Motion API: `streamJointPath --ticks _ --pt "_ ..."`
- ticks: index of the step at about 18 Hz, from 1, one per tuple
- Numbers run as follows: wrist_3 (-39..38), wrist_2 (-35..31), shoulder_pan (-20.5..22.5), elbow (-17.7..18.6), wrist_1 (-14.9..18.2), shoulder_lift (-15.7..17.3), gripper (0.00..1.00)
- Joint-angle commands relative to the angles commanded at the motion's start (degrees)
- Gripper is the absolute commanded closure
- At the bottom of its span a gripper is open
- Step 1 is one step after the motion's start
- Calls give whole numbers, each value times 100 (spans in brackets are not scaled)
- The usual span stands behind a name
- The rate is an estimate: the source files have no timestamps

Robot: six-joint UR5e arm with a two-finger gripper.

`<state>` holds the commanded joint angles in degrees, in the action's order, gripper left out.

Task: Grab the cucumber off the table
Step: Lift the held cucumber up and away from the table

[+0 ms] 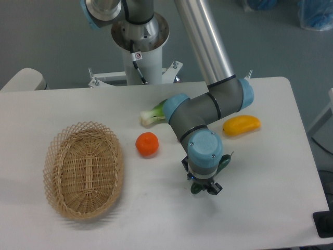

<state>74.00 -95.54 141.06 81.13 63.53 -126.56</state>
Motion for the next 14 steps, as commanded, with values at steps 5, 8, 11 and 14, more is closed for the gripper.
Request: streamJointPath --ticks 5,8,11,14 --pt "-9 87 175 -799 914 -17 68" --pt "0 377 316 -1090 995 -79 68" --pt "9 466 334 -1362 995 -237 68" --pt "297 475 474 -1635 1100 -377 68"
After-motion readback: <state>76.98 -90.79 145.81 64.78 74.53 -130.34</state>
